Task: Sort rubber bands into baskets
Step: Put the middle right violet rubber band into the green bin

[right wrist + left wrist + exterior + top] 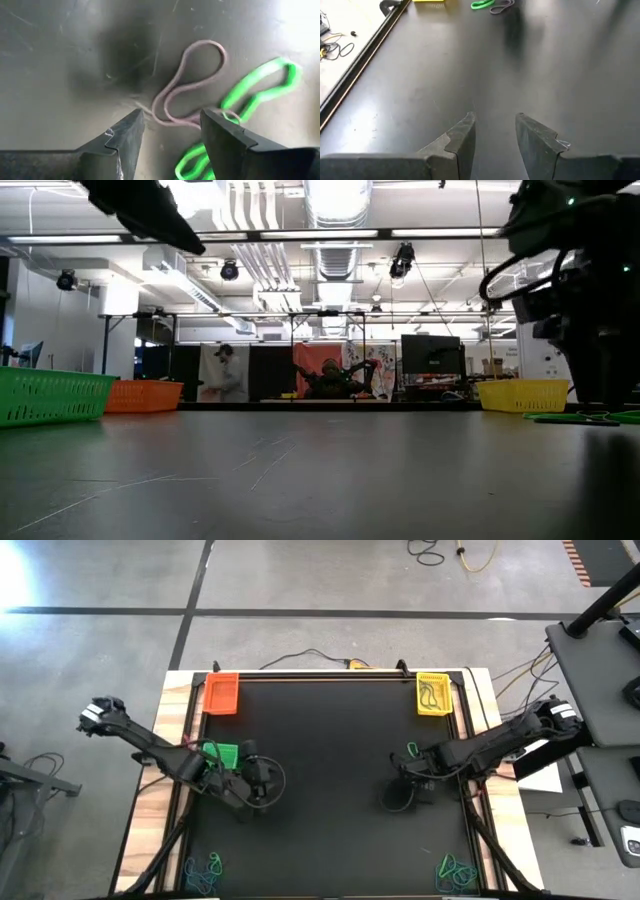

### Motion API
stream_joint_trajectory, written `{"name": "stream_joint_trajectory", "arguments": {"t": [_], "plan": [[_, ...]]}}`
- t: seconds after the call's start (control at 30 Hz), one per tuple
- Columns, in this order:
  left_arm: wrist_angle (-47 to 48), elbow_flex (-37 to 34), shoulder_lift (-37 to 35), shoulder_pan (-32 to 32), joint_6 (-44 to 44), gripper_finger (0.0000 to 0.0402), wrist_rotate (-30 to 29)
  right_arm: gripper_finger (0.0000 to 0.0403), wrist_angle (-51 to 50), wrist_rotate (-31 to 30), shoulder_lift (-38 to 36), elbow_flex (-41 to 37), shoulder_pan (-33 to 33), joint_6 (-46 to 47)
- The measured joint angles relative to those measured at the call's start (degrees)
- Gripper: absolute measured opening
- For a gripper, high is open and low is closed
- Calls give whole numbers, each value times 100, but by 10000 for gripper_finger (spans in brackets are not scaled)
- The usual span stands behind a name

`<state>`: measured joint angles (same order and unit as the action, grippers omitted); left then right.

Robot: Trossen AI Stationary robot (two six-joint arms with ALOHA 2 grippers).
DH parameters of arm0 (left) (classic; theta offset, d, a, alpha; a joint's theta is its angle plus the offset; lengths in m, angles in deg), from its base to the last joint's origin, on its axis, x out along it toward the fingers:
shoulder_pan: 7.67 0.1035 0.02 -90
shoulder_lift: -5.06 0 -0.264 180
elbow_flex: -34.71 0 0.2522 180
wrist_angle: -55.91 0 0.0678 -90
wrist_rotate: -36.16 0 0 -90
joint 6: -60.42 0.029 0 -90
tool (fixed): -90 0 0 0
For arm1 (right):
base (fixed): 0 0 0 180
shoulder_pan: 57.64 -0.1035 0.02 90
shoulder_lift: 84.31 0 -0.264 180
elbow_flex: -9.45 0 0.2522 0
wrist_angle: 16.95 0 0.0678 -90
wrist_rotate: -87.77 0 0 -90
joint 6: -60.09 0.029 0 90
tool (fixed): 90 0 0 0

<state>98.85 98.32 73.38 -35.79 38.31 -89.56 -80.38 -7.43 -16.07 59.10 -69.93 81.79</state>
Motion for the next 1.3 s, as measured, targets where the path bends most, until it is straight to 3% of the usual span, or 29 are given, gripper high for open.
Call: {"name": "stream_joint_trajectory", "arguments": {"t": [0.1, 0.23, 0.63, 0.77, 1.1, 1.3], "plan": [[-513, -362, -1, -2, 30, 124, -328, 187, 283, 412, 101, -85, 170, -195], [-1036, -689, -1, 15, 125, 123, -560, 187, 286, 418, 224, -91, 384, -188], [-1256, -901, -1, 13, 18, 123, -588, 182, 388, 688, 822, -77, 466, -377], [-1257, -835, -3, 13, 20, 123, -592, 151, 377, 693, 897, -71, 476, -422], [-1244, -754, -5, 13, 86, 123, -592, 31, 377, 539, 904, -89, 474, -336], [-996, -754, -74, 13, 69, 123, -574, 10, 377, 428, 904, -93, 472, -282]]}}
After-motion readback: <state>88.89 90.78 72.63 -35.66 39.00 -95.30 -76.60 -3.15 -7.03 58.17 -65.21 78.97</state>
